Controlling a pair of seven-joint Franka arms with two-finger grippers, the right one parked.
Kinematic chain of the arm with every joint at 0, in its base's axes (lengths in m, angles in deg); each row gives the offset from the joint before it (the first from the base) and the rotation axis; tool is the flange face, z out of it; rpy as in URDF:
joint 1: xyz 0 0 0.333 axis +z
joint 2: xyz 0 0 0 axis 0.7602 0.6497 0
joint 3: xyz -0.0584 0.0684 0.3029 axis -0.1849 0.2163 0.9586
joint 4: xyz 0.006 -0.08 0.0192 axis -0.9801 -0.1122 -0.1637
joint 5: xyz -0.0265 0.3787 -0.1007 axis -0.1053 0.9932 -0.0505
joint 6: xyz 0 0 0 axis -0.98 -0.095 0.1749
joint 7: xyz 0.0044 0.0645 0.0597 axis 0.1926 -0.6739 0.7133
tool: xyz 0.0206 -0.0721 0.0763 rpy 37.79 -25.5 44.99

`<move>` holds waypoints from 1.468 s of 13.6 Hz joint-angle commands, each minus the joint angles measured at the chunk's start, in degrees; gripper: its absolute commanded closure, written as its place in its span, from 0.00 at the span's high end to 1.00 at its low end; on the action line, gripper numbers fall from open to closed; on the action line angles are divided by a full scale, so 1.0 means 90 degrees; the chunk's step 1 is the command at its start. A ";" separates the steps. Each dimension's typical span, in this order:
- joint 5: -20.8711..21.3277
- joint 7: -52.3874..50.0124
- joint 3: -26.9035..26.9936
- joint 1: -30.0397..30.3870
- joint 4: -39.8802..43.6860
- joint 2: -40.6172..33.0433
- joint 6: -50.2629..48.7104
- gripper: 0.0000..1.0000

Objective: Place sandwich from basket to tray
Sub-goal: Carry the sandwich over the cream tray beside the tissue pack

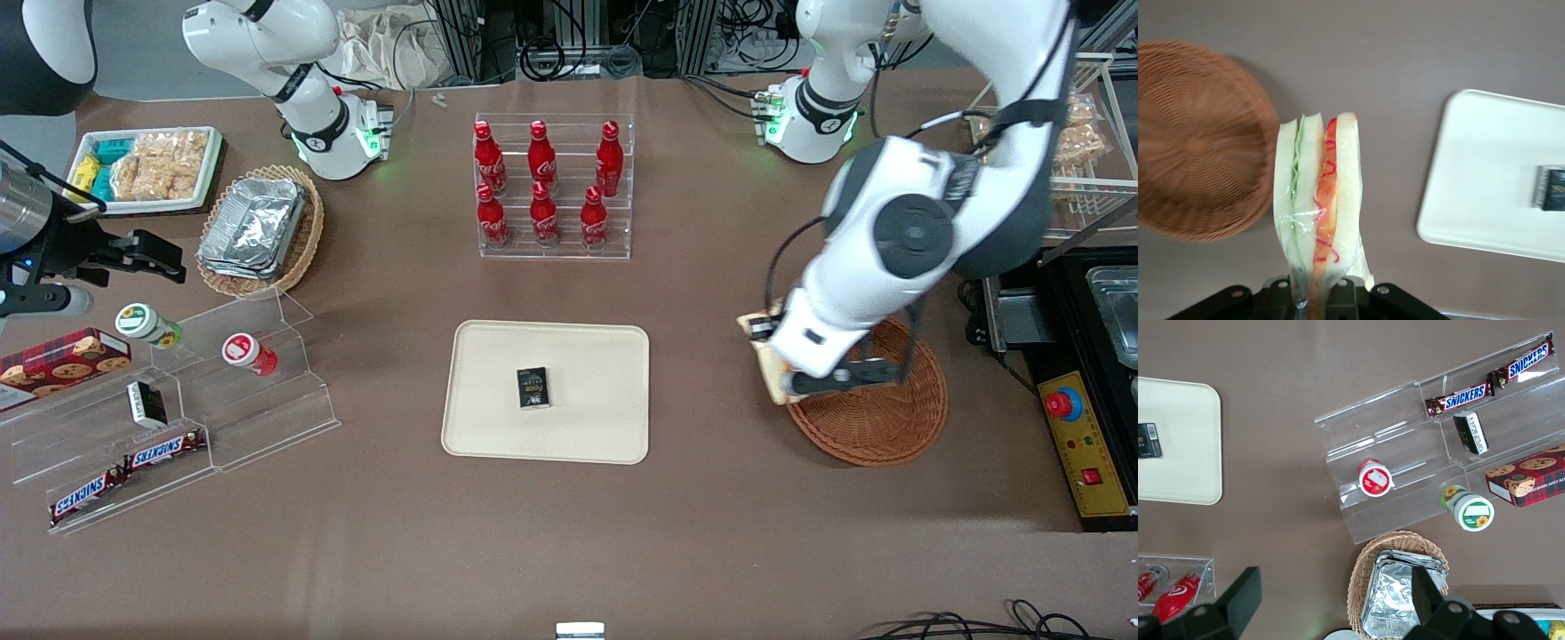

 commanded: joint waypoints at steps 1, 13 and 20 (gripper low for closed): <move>0.0475 -0.0380 0.0012 -0.0608 0.0841 0.0905 0.0199 0.00; 0.1590 -0.1143 0.0041 -0.1781 0.1897 0.3270 0.1684 0.00; 0.1668 -0.1163 0.0041 -0.1840 0.1888 0.3564 0.1910 0.44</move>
